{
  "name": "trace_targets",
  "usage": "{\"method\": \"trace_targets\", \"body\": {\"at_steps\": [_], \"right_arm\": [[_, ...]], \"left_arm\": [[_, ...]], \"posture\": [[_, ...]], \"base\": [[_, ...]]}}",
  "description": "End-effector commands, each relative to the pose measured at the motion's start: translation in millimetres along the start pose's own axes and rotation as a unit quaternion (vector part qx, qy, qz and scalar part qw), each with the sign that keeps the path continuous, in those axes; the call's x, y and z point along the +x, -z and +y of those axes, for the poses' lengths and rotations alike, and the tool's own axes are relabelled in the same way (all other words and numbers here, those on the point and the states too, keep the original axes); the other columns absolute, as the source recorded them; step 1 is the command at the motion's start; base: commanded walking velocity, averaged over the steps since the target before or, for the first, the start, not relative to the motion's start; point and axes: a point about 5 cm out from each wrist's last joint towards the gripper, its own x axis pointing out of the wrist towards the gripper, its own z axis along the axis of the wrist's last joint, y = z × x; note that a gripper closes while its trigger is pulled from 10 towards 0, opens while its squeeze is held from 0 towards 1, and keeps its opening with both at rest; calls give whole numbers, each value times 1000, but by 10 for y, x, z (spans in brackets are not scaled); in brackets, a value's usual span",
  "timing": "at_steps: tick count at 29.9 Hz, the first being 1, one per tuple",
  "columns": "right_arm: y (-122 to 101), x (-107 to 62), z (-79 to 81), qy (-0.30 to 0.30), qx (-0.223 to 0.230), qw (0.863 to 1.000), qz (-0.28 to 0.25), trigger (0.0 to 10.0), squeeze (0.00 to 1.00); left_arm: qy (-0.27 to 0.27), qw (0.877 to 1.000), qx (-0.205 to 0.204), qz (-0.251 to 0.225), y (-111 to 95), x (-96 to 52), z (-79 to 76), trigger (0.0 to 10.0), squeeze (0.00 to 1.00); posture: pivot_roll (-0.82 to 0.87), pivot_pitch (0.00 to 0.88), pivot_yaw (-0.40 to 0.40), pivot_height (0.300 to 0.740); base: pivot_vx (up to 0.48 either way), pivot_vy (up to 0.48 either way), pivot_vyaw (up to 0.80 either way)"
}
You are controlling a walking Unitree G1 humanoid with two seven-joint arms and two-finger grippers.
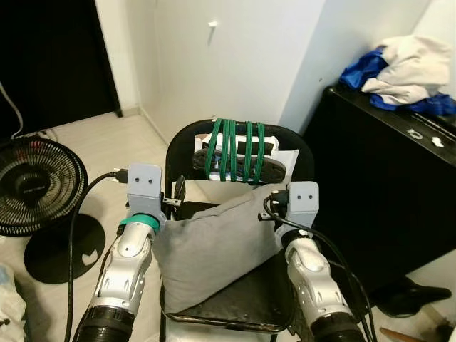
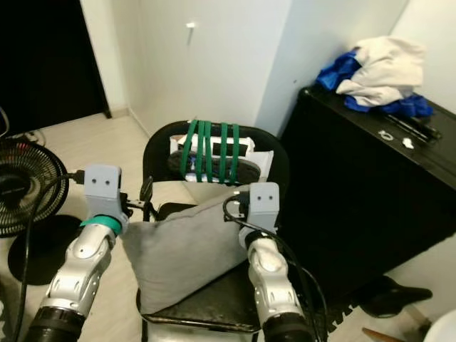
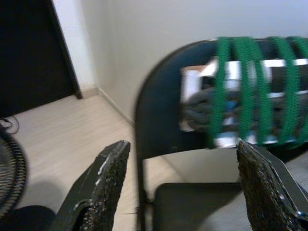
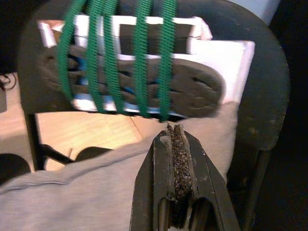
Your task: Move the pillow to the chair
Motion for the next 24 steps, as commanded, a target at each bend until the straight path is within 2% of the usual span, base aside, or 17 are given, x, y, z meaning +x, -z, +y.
{"method": "trace_targets", "body": {"at_steps": [1,10,13,17,24], "right_arm": [[39,-24,-24,5,0,1000,8,10000,0],[37,-19,-43,6,1,1000,9,10000,0],[36,-17,-44,5,1,1000,9,10000,0],[36,-11,-46,4,1,1000,10,10000,0],[53,-13,-34,3,3,1000,14,10000,0]], "left_arm": [[5,1000,-2,7,26,-12,-9,10000,0],[5,1000,-4,9,20,0,-5,10000,0],[8,999,-20,24,43,3,-11,10000,0],[13,999,-32,37,71,-2,-19,10000,0],[6,999,-18,30,62,-11,2,10000,0]], "posture": [[35,2,-26,740],[33,0,-27,740],[33,0,-27,740],[35,0,-33,740],[38,0,-31,740]], "base": [[0,-469,0],[0,-470,0],[0,0,0],[0,333,0],[0,68,0]]}}
